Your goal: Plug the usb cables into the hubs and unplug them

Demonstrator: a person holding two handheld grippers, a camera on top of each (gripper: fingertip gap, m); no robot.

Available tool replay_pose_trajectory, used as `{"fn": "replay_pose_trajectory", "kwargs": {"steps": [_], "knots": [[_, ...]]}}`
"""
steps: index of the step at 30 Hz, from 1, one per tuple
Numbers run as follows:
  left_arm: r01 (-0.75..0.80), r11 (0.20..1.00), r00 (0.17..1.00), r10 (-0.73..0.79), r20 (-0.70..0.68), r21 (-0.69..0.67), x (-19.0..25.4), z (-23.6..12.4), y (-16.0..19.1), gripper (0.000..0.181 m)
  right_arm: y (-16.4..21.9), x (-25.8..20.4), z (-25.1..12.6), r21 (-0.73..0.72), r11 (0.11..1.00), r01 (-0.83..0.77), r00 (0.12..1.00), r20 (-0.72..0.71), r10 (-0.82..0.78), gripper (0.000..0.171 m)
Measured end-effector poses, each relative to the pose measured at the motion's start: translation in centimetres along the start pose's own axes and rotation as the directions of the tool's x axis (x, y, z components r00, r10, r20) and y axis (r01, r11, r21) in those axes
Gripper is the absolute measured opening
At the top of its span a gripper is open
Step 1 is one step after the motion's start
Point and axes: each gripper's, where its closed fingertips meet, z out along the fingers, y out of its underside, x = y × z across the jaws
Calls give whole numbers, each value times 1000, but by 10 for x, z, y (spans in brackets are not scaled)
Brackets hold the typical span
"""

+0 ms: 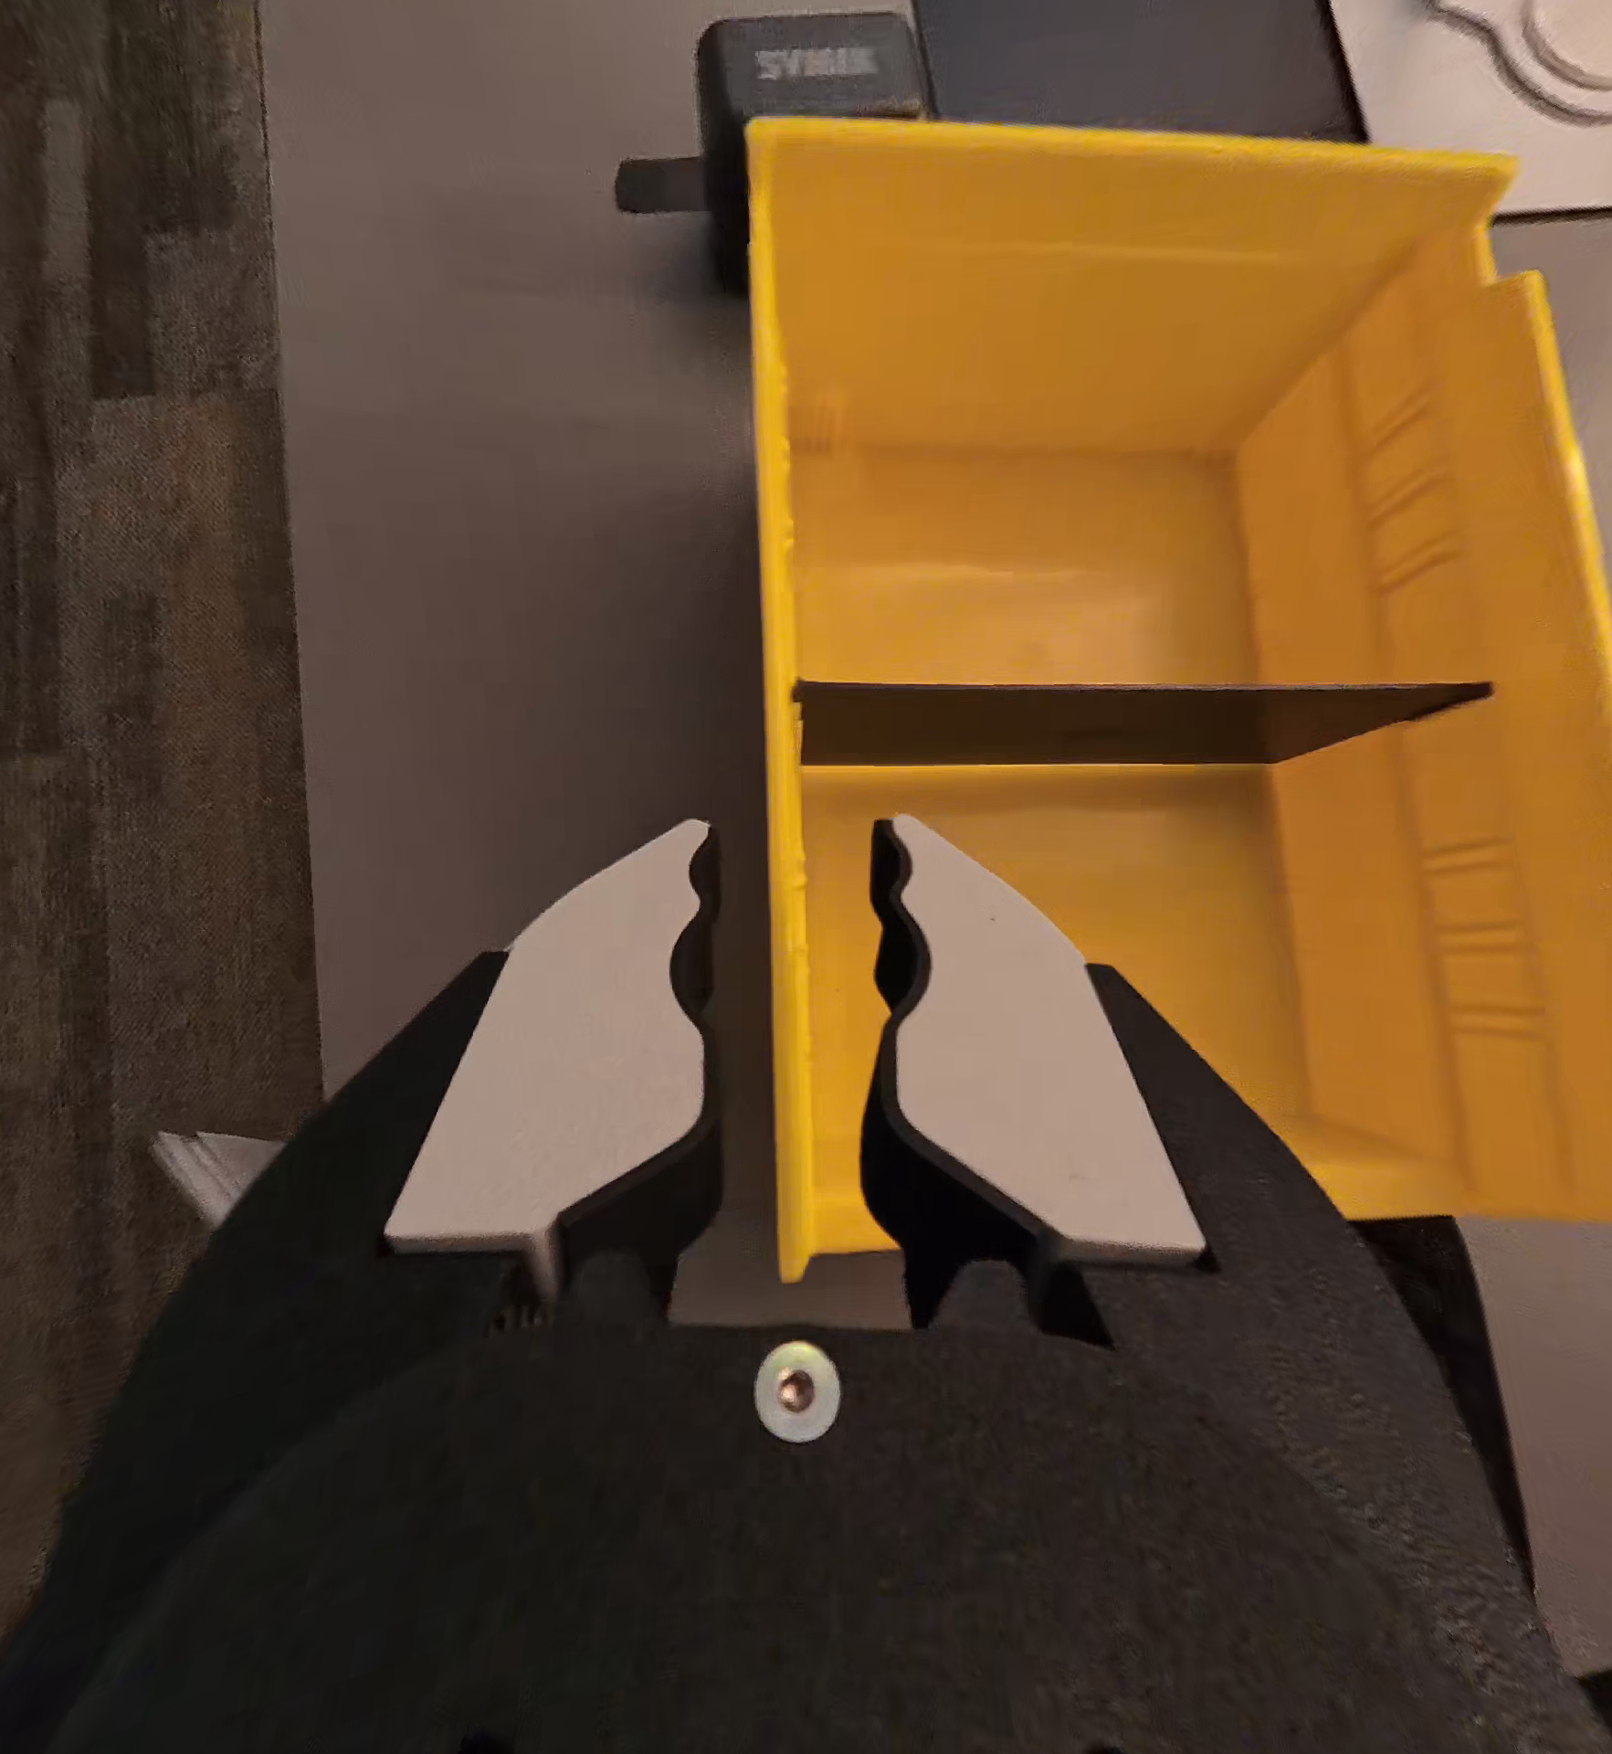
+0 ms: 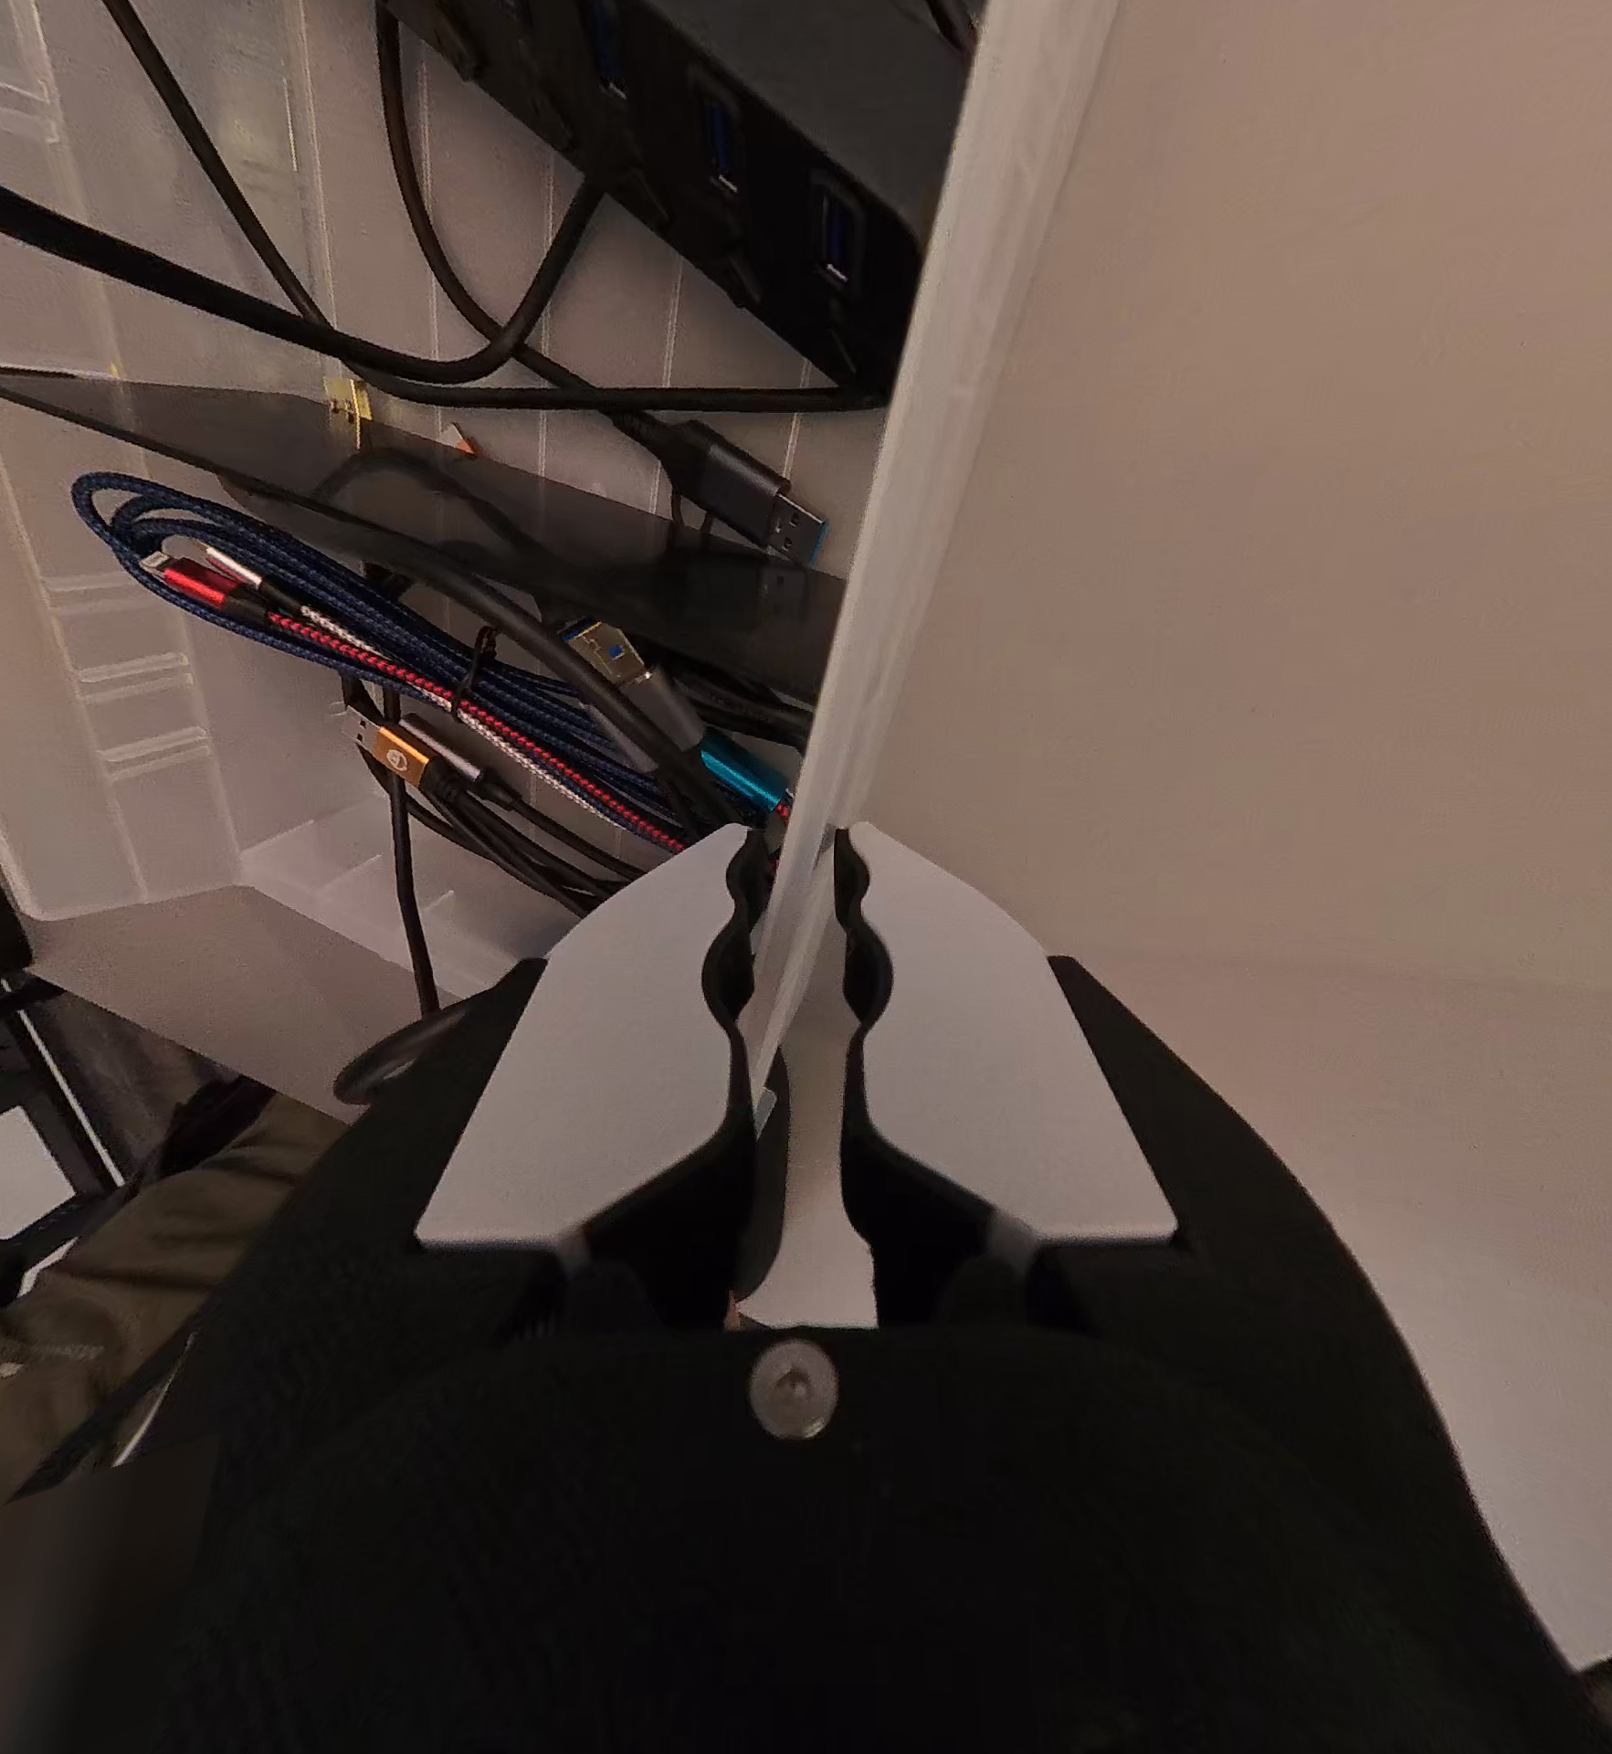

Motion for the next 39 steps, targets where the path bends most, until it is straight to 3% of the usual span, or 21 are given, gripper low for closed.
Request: {"fn": "replay_pose_trajectory", "kwargs": {"steps": [4,6,7,9,13,16,20,25,29,39], "knots": [[52,997,993,-59,-107,-63,5,15,16,31,0,1,1,-5,1000,21,999,-26,-21,14],[44,989,994,-56,-89,-140,-2,24,29,36,-1,2,1,-10,1000,27,999,-37,-27,14],[29,984,996,-43,-75,-175,-5,28,34,34,-1,2,2,-13,999,29,999,-41,-30,14],[12,974,992,-39,-117,-228,1,36,43,5,-1,3,4,-24,999,28,999,-46,-29,15],[-36,962,999,24,-46,-272,6,38,44,3,-1,5,9,-48,999,16,999,-47,-18,14],[-92,949,994,68,-89,-303,37,39,47,4,-1,6,10,-62,998,13,998,-55,-16,14],[-176,945,984,174,-31,-275,81,47,43,7,-1,7,12,-89,995,35,994,-99,-44,13],[-169,955,985,173,-4,-246,142,55,41,8,-2,3,16,-121,990,73,983,-160,-92,11],[-222,939,954,265,139,-264,165,61,38,15,-6,-11,23,-159,978,135,967,-195,-165,11],[-268,898,927,339,161,-348,204,75,28,19,-18,-72,49,-218,945,245,927,-232,-294,10]]}}
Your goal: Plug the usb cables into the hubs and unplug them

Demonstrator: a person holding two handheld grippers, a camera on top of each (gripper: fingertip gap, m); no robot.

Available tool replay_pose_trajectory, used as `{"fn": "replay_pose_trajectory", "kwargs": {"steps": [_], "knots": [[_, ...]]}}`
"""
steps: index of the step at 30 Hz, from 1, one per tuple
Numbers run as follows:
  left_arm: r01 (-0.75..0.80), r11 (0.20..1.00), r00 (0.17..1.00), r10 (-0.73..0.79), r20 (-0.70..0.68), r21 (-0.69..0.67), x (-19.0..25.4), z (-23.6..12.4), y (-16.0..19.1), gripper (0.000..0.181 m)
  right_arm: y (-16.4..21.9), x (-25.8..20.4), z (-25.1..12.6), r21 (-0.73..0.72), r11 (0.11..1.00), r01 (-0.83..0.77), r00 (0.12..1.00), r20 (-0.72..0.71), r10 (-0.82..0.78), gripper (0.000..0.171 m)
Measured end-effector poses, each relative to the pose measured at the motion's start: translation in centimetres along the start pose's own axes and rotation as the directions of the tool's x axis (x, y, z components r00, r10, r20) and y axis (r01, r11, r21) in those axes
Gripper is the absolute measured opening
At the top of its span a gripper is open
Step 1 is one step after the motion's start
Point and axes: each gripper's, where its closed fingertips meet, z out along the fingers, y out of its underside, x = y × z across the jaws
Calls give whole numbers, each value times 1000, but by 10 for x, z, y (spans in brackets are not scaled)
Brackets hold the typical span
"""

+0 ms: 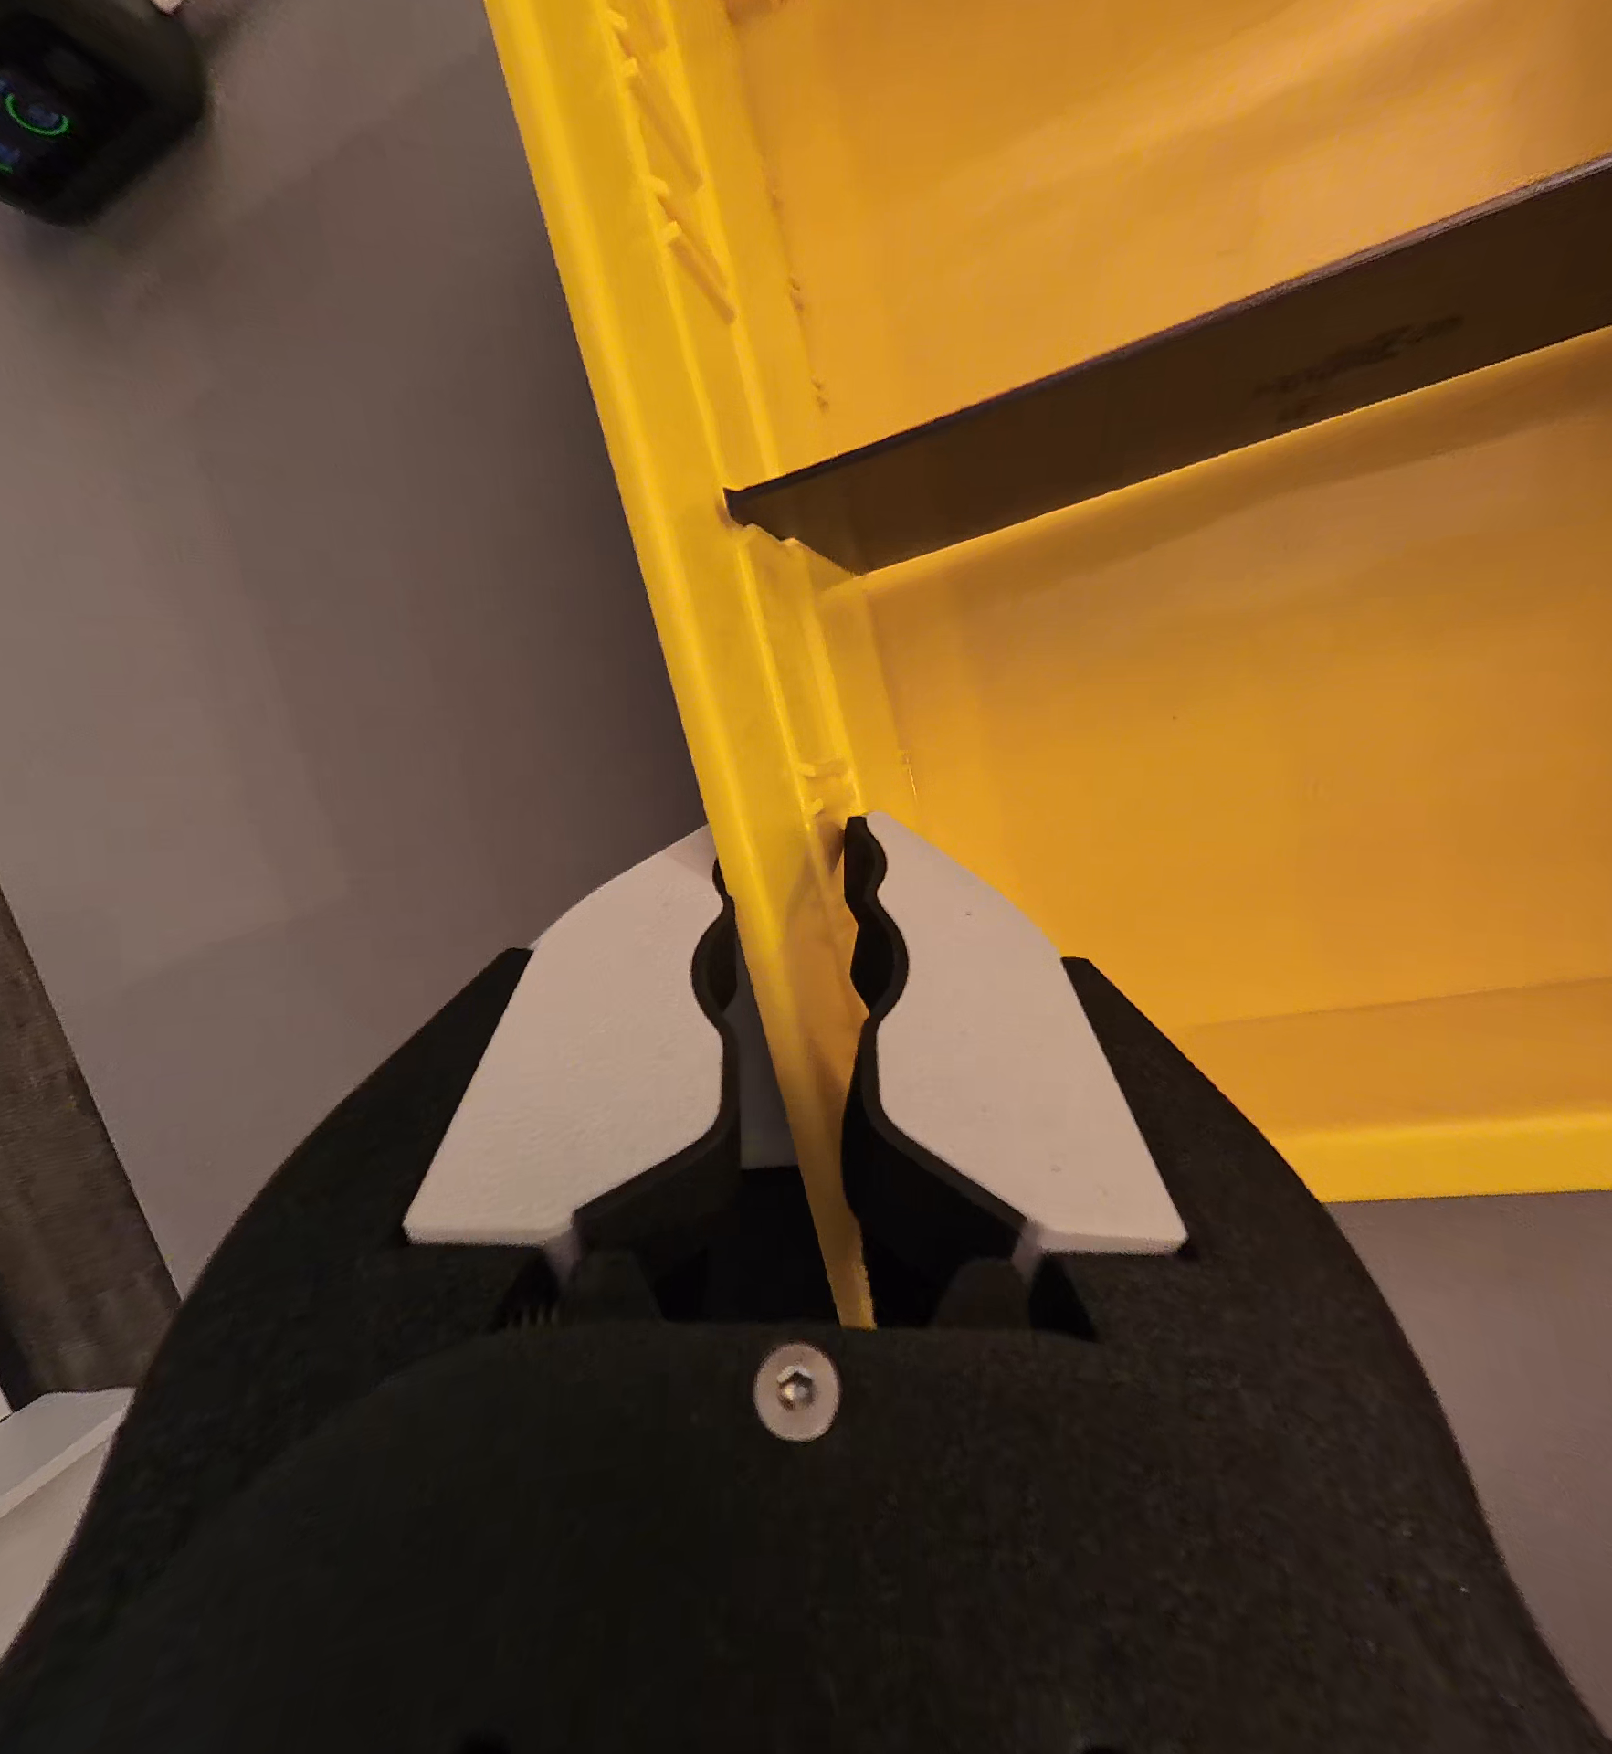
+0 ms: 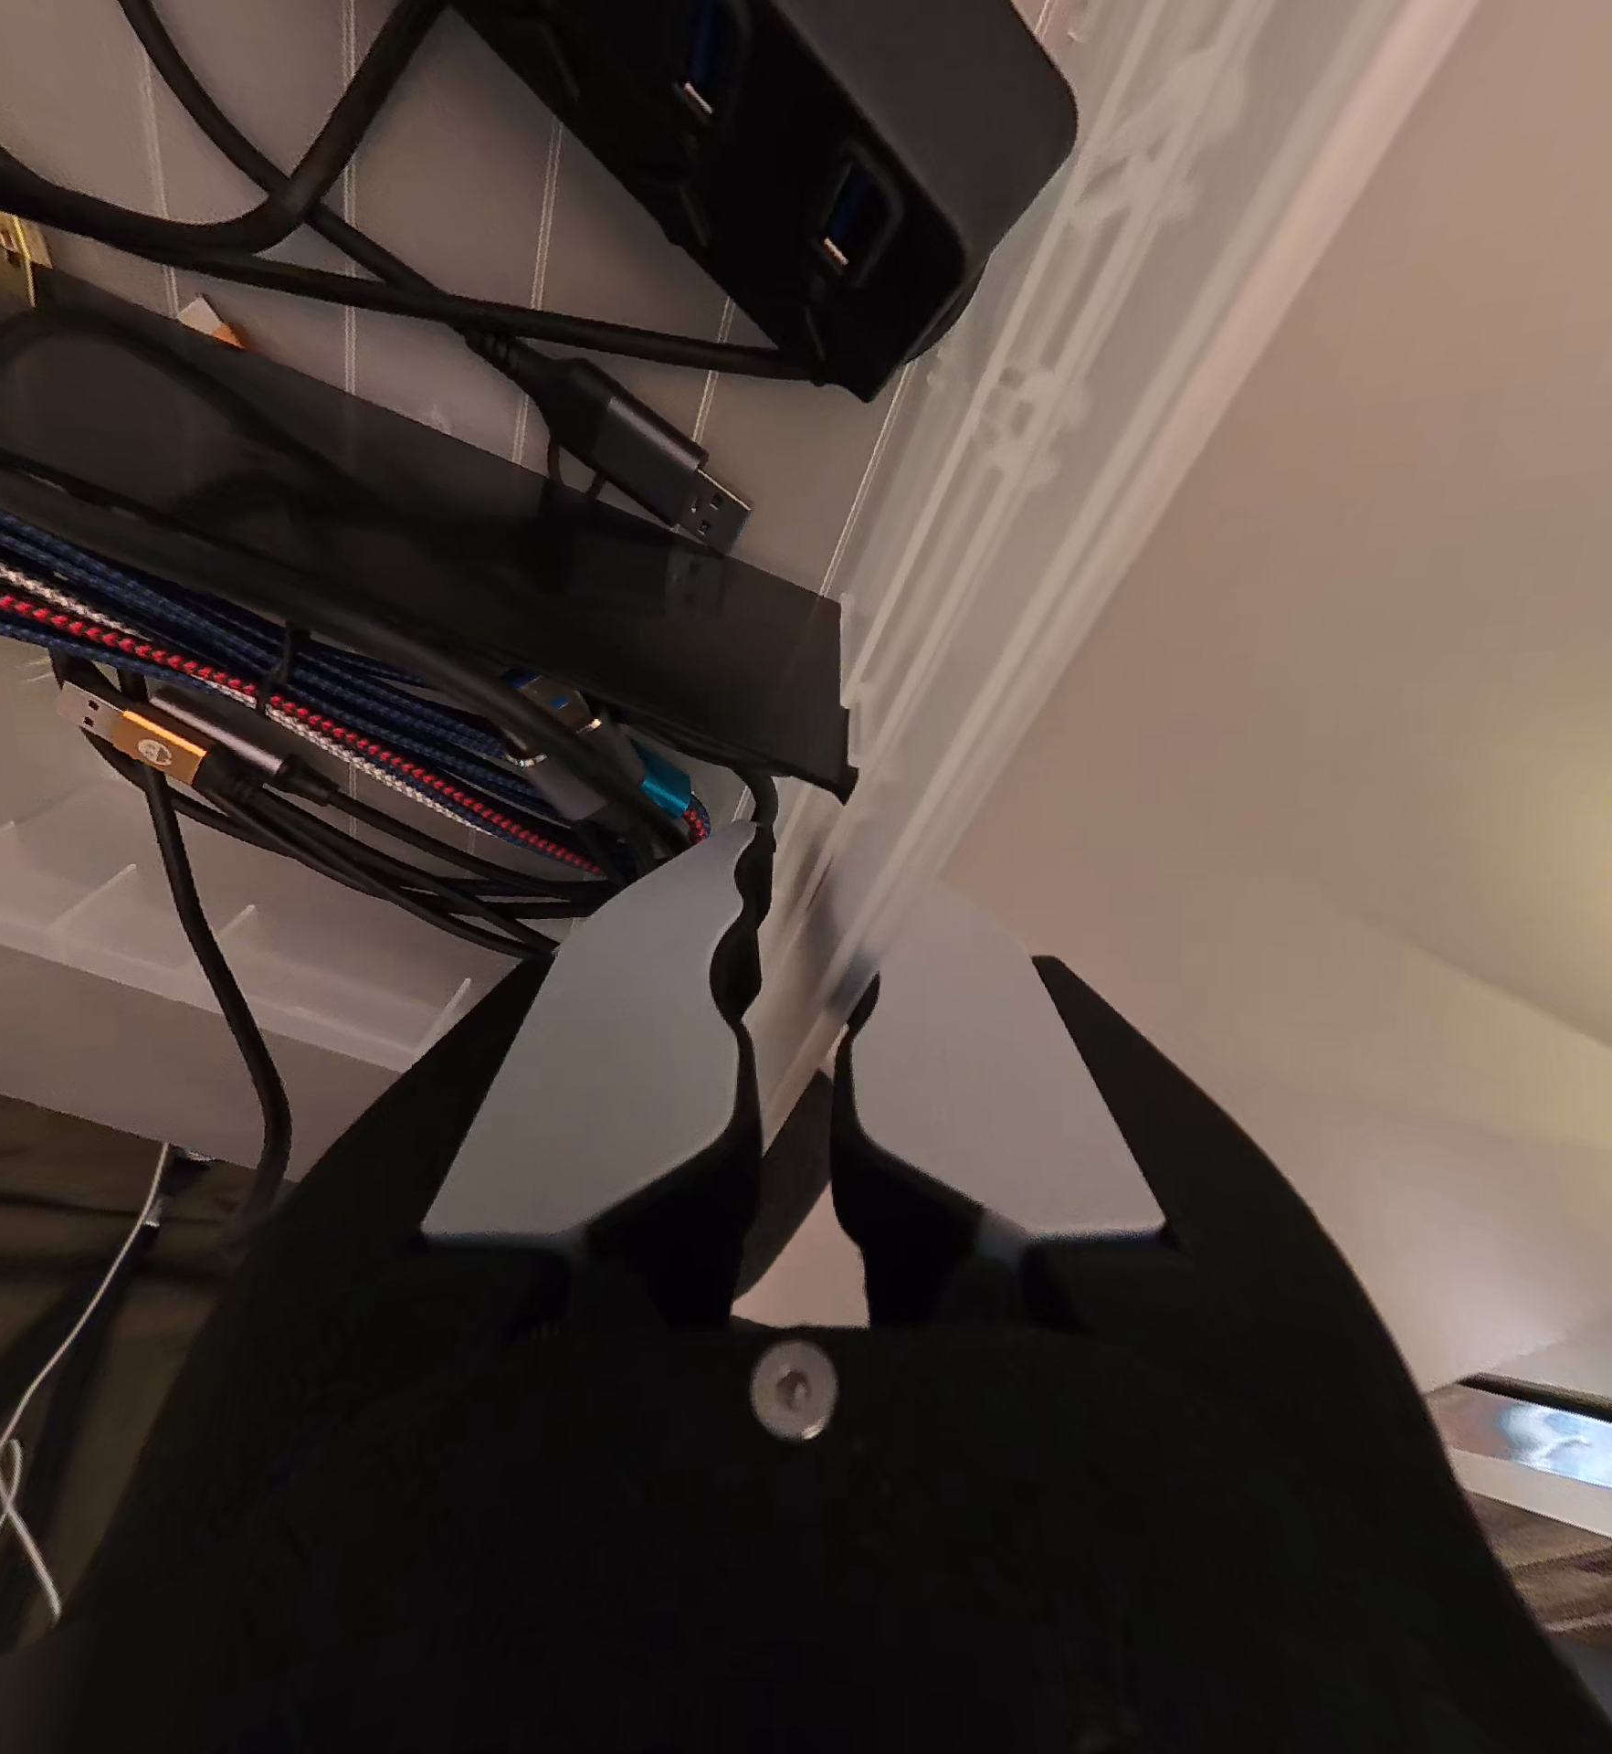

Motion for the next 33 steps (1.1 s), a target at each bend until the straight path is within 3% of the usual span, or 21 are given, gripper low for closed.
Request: {"fn": "replay_pose_trajectory", "kwargs": {"steps": [4,9,14,19,22,25,26,27,29,31,33], "knots": [[-11,1000,999,12,-30,26,2,-2,-5,17,-3,-7,1,-6,1000,21,1000,-11,-21,11],[11,969,999,-20,34,248,-16,-46,-39,26,-7,-4,-7,38,999,16,999,-35,-15,22],[-39,870,983,-53,173,491,-44,-111,-88,49,-7,5,-44,190,982,-18,995,-90,35,30],[-34,741,976,-119,181,671,-67,-147,-127,50,6,12,-113,471,881,-48,979,-154,136,31],[-13,693,972,-160,172,720,-81,-150,-133,50,-1,-14,-170,712,701,34,981,-159,113,30],[30,653,981,-164,103,757,-85,-145,-135,49,-15,-107,-225,906,330,263,959,-207,-196,29],[41,657,983,-161,88,753,-86,-142,-134,50,-14,-145,-231,935,198,293,925,-225,-306,29],[47,658,984,-160,79,751,-87,-140,-133,50,-14,-178,-231,954,128,272,900,-205,-385,32],[57,650,988,-148,53,758,-85,-140,-133,50,-22,-229,-208,967,195,163,877,-51,-477,38],[61,640,991,-129,28,766,-80,-145,-134,50,-36,-268,-164,919,366,147,862,62,-504,40],[50,619,995,-103,17,784,-72,-155,-134,49,-54,-281,-119,832,519,198,902,52,-428,38]]}}
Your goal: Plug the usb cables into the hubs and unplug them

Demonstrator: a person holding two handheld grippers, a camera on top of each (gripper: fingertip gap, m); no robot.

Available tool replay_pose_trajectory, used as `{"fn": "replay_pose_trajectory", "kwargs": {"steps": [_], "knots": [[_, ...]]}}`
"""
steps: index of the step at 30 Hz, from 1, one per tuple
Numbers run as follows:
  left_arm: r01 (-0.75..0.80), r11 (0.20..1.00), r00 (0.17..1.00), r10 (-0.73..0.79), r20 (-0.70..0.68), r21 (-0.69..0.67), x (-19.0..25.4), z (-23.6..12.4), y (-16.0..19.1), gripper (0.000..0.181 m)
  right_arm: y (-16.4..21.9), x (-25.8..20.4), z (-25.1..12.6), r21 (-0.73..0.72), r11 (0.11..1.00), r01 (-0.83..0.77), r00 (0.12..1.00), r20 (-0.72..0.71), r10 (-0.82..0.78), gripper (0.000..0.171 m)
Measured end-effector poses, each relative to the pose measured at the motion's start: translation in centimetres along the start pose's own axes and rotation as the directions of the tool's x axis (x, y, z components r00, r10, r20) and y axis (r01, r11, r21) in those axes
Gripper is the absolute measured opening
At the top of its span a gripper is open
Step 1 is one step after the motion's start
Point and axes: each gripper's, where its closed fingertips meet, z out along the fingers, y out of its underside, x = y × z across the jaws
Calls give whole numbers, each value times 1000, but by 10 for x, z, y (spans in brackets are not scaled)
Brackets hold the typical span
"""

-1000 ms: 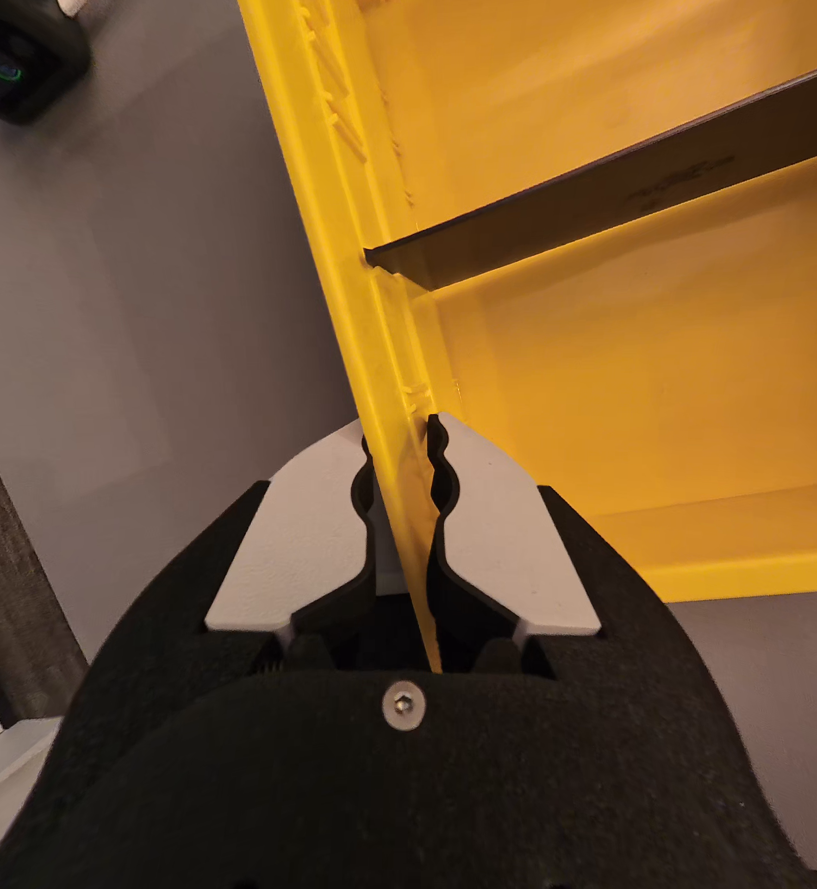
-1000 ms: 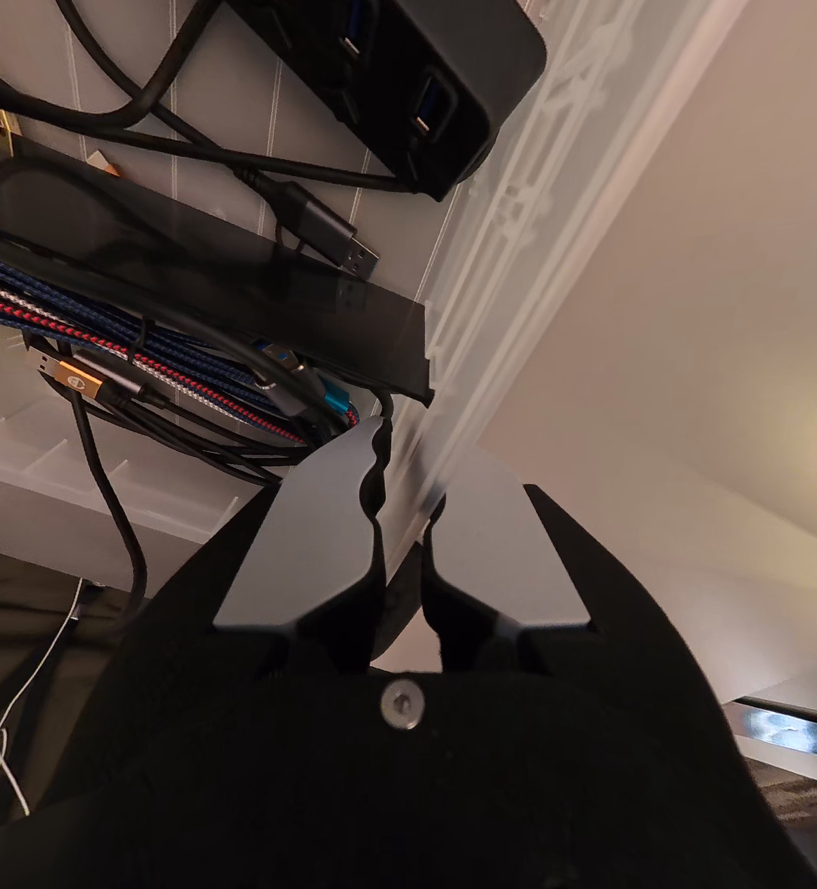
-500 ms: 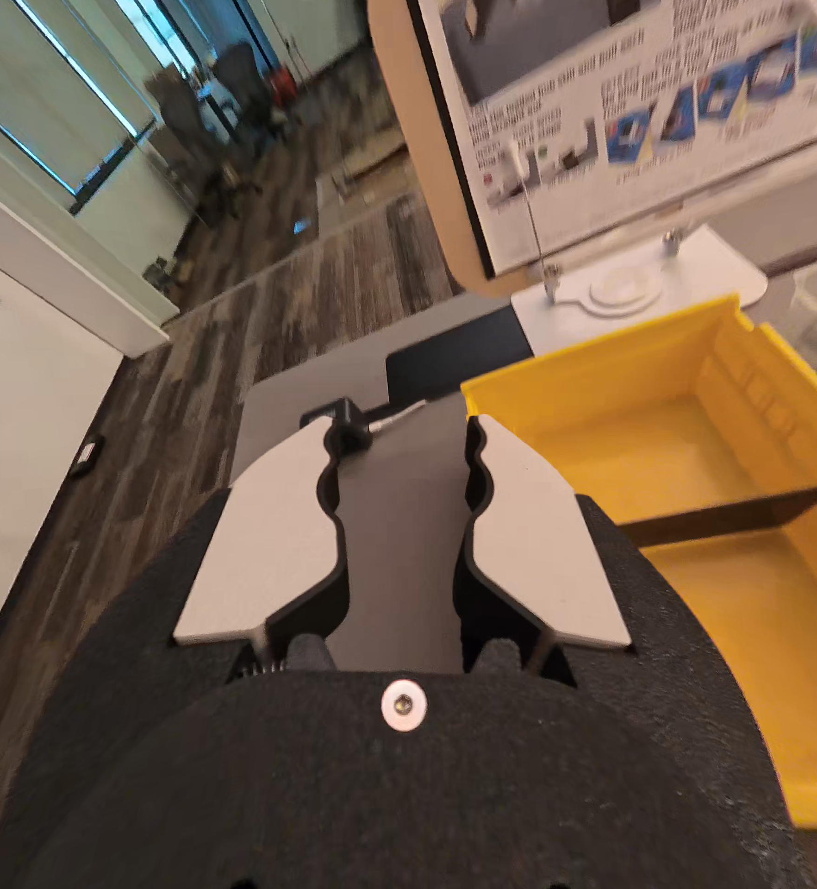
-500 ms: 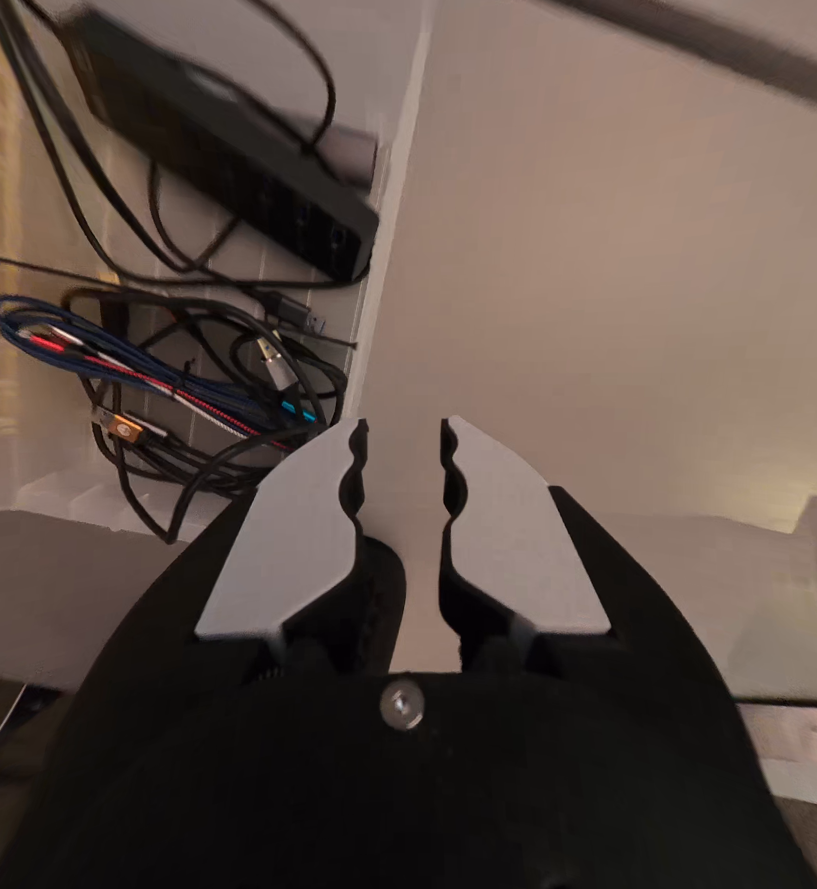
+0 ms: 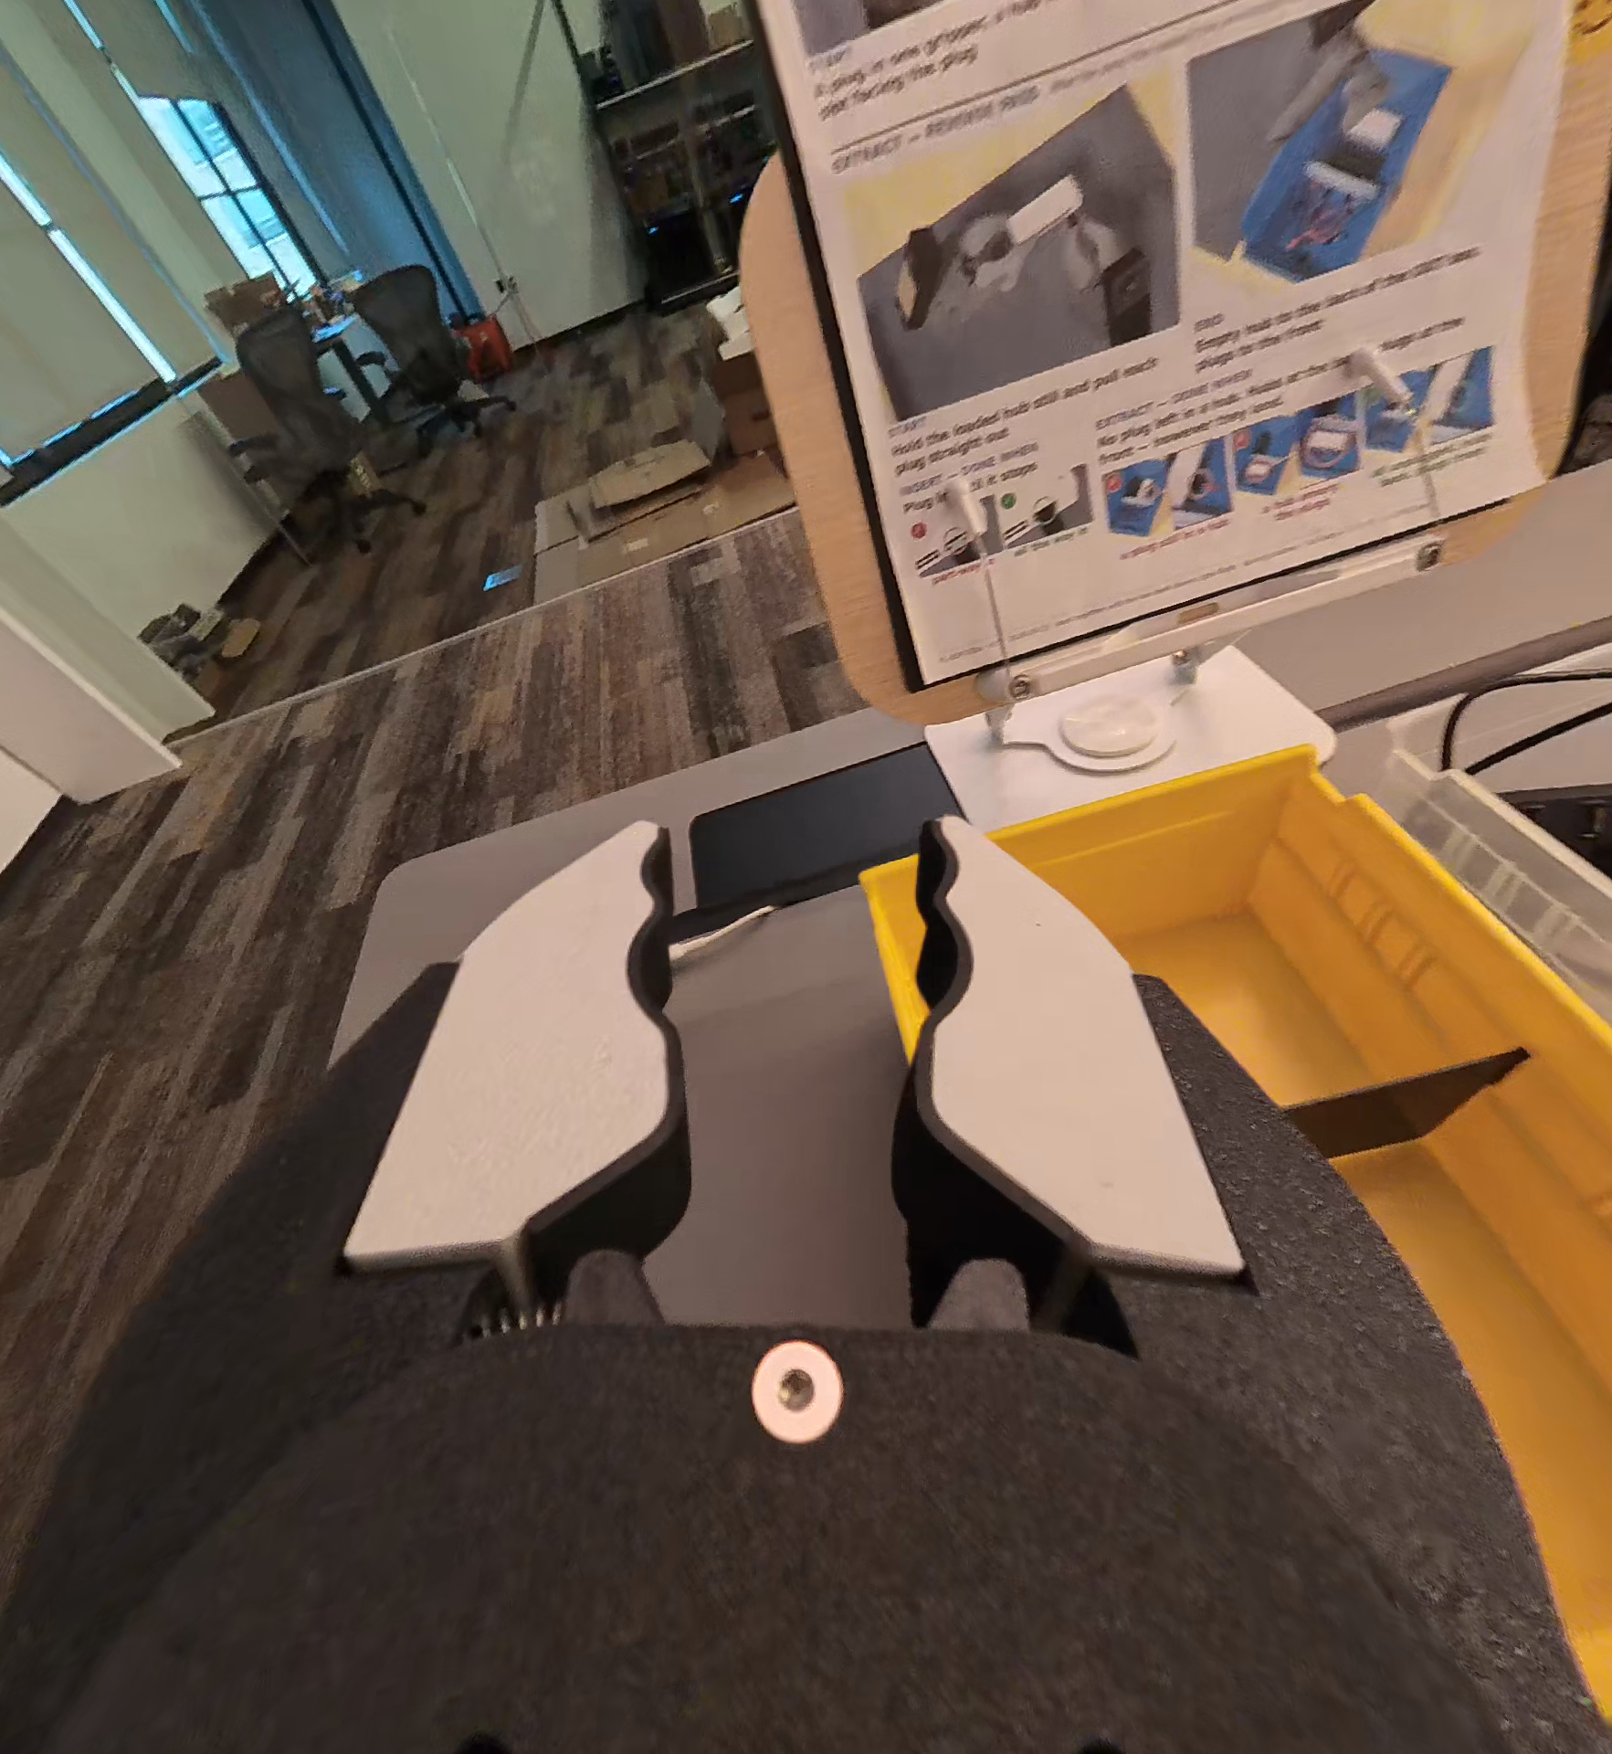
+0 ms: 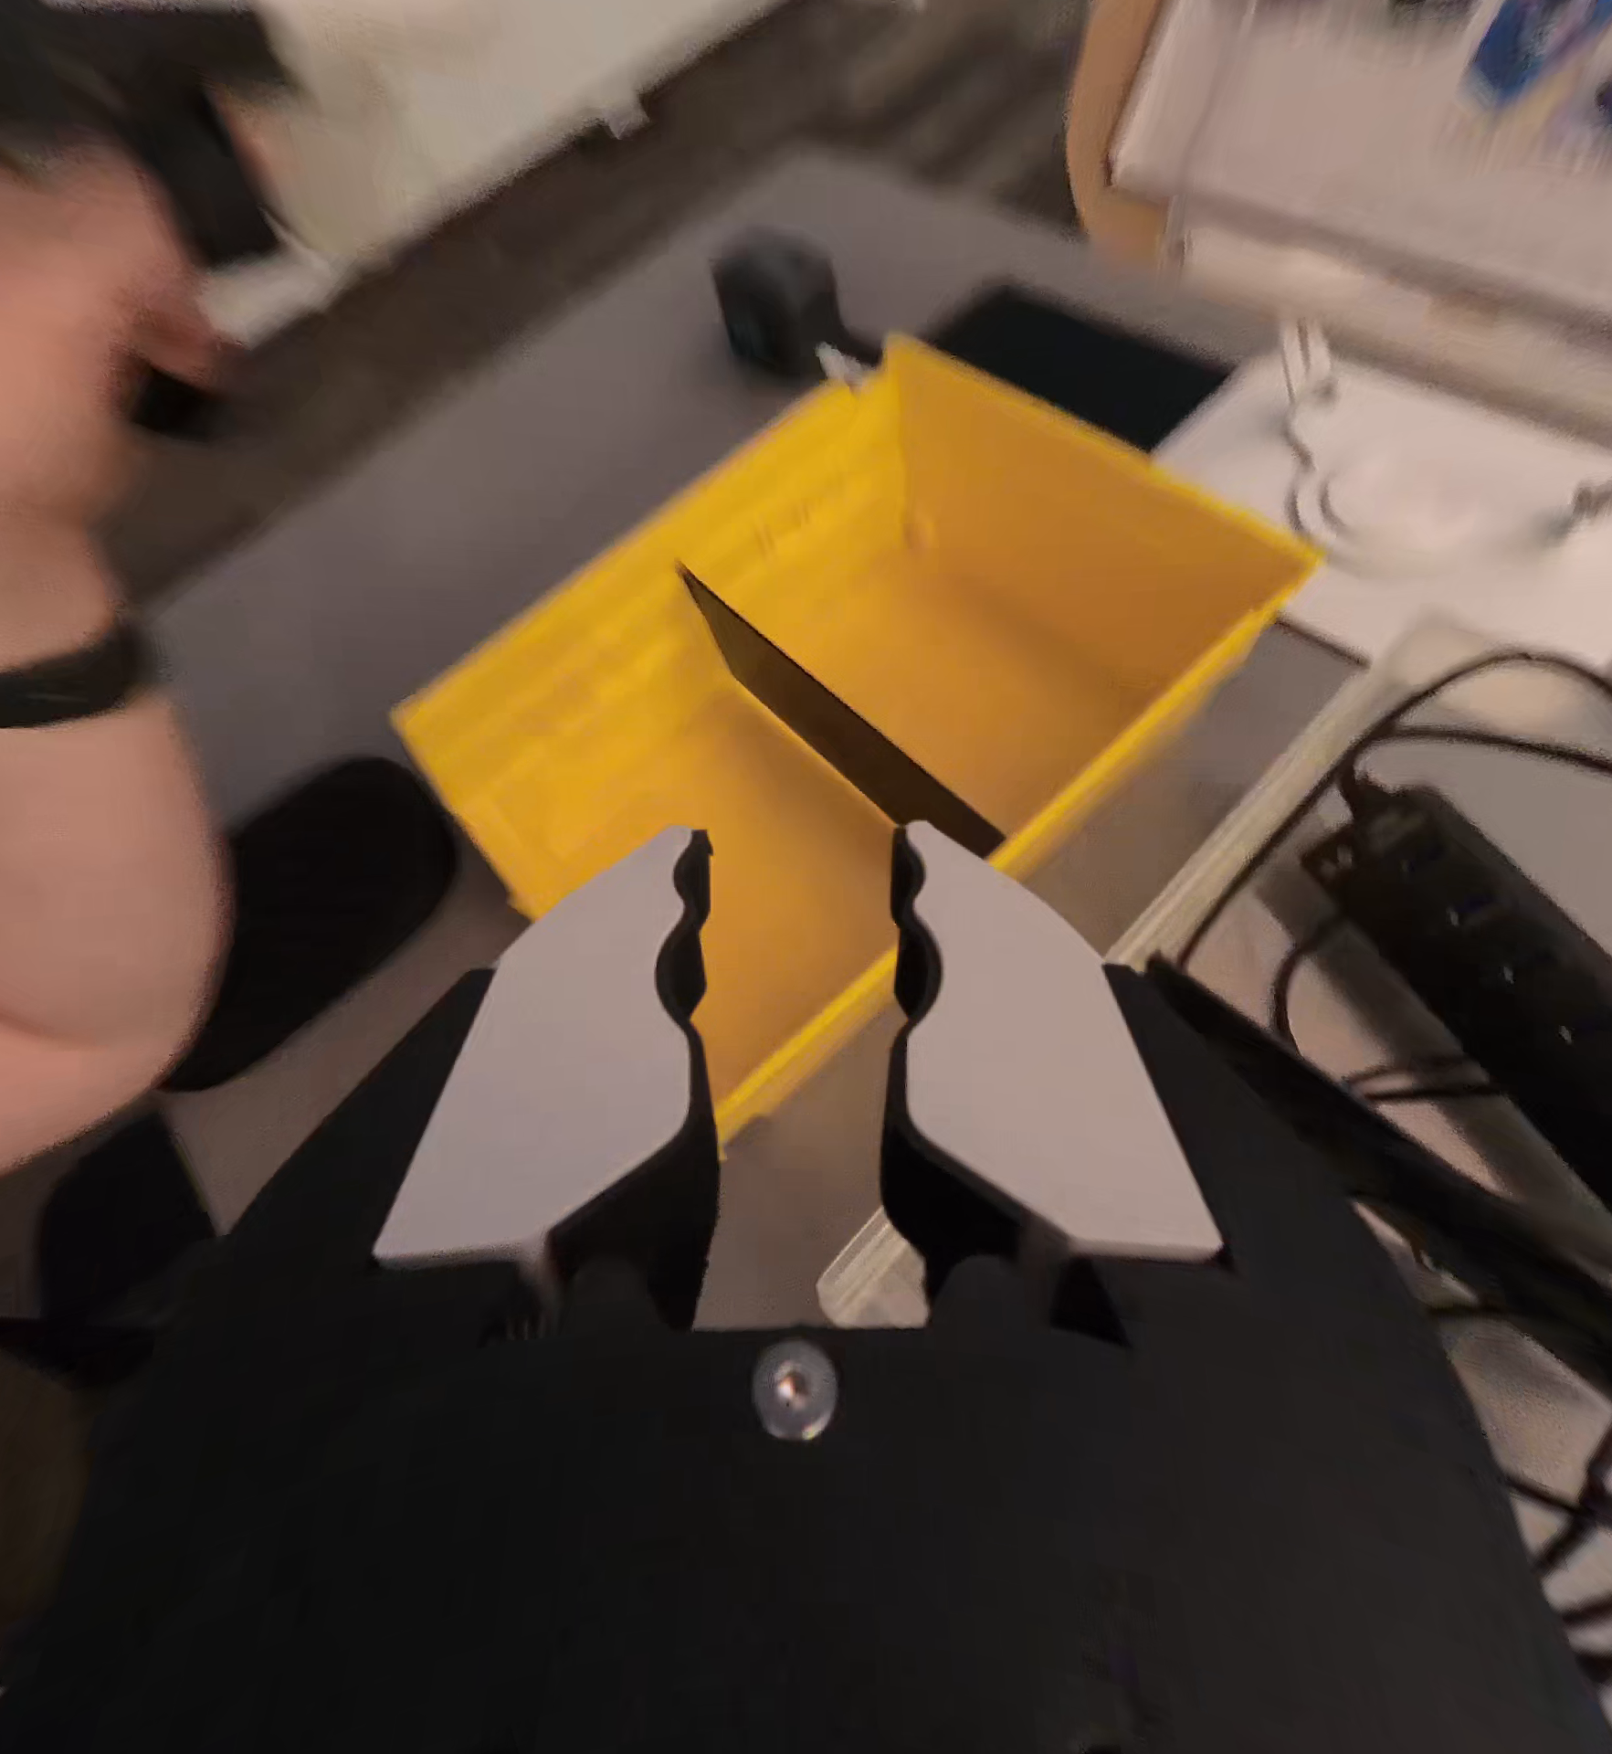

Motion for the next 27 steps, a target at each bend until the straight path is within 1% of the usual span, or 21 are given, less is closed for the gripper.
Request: {"fn": "replay_pose_trajectory", "kwargs": {"steps": [1,3,5,6,8,9,12,16,18,19,20,21,23,25,27], "knots": [[-6,1000,1000,6,-14,6,4,-3,-2,49,12,5,16,-82,997,-10,998,-60,5,37],[-11,1000,999,12,-43,18,13,-8,-7,49,29,19,39,-215,976,-42,984,-175,4,31],[-19,1000,997,21,-75,21,22,-12,-8,49,37,36,52,-296,951,-87,960,-278,2,29],[-25,999,996,27,-89,22,27,-13,-9,49,40,44,57,-325,938,-119,949,-315,11,29],[-37,999,993,40,-111,31,35,-16,-12,50,49,51,68,-402,895,-192,938,-344,47,29],[-40,999,992,44,-121,34,38,-17,-12,50,53,52,73,-431,872,-232,933,-353,74,32],[-40,998,988,46,-146,45,42,-22,-15,50,60,59,79,-492,824,-279,912,-405,67,30],[-12,997,984,25,-174,74,40,-31,-22,50,85,56,94,-550,730,-406,893,-408,189,31],[3,996,983,13,-182,88,37,-35,-24,49,91,51,102,-559,704,-438,888,-393,240,30],[11,995,983,7,-186,96,35,-37,-26,49,96,50,105,-578,687,-440,888,-395,236,29],[19,995,982,0,-189,101,34,-38,-26,49,100,52,106,-600,676,-429,888,-417,194,28],[25,994,981,-5,-194,102,33,-39,-27,49,101,56,105,-610,679,-409,885,-445,134,27],[32,994,980,-11,-197,102,30,-40,-26,48,100,58,108,-626,681,-380,885,-461,70,26],[35,994,981,-14,-194,102,27,-41,-26,48,95,56,116,-610,700,-371,887,-457,71,24],[39,994,980,-18,-198,103,27,-41,-26,47,88,50,128,-587,734,-343,903,-422,85,22]]}}
